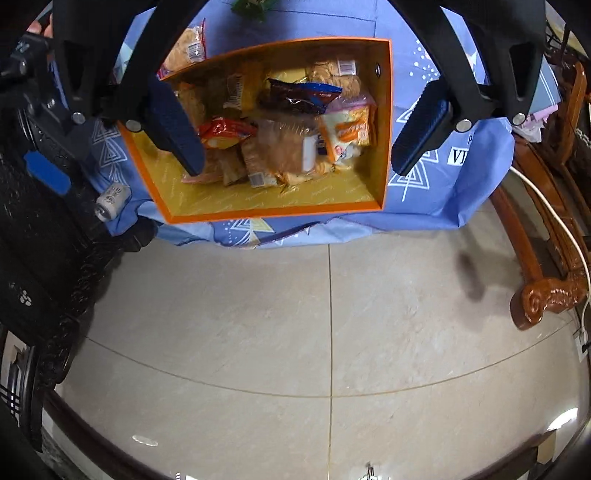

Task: Organize snacks
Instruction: 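Carry both bags into the orange box and open both tools, then move both open tools back to the last two packs on the cloth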

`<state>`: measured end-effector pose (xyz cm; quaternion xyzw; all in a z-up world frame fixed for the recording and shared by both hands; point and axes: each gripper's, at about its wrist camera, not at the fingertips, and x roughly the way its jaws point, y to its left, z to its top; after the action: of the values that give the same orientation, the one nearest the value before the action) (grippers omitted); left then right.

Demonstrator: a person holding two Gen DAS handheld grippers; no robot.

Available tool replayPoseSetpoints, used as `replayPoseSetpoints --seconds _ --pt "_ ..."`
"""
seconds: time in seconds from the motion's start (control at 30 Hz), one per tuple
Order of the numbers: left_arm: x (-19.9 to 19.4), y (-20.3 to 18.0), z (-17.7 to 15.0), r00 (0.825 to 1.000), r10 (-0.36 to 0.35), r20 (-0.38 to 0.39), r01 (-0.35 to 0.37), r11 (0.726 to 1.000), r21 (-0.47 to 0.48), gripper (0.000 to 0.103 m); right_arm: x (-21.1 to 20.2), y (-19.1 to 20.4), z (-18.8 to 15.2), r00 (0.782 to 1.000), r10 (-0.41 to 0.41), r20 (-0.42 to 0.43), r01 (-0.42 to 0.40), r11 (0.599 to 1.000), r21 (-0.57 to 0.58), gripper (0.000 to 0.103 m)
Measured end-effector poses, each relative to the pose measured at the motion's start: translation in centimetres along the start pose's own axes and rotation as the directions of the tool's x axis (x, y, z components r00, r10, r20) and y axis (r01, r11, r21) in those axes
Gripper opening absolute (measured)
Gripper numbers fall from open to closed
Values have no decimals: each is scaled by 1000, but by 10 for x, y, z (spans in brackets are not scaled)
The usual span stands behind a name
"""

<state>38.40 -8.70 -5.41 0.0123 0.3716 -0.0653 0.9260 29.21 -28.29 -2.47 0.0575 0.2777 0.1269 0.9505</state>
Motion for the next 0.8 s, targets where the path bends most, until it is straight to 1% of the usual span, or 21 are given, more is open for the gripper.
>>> replayPoseSetpoints --seconds 0.13,0.23,0.33,0.43,0.53,0.6,0.63,0.67,0.73,0.8 --pt "-7 2 -12 1000 3 -12 -3 1000 -7 99 -12 3 -16 1000 -5 -23 6 1000 15 85" --pt "-17 4 -26 1000 -3 -19 3 1000 -14 99 -28 5 -31 999 -13 -29 14 1000 22 88" --pt "-28 5 -43 999 -16 -29 15 1000 -26 99 -43 7 -46 999 -32 -33 32 999 21 92" --pt "-35 8 -73 999 -32 -38 31 999 -41 99 -56 3 -77 996 -51 -73 54 998 43 95" --pt "-36 10 -111 997 -47 -67 44 998 -41 99 -57 -1 -115 985 -71 -158 83 994 68 95" --pt "-35 10 -138 993 -52 -106 49 998 -32 99 -52 -5 -141 968 -96 -232 118 990 81 95" --pt "-33 10 -151 990 -51 -130 48 999 -26 99 -47 -6 -154 953 -118 -278 146 986 82 95" --pt "-32 11 -162 987 -50 -156 47 999 -25 99 -42 -8 -161 944 -123 -307 156 984 83 95" --pt "-29 15 -179 980 -56 -191 52 998 -25 99 -33 -9 -173 935 -119 -335 157 983 90 95" --pt "-29 21 -192 976 -53 -210 48 998 -28 99 -24 -9 -176 933 -126 -338 162 984 80 95"
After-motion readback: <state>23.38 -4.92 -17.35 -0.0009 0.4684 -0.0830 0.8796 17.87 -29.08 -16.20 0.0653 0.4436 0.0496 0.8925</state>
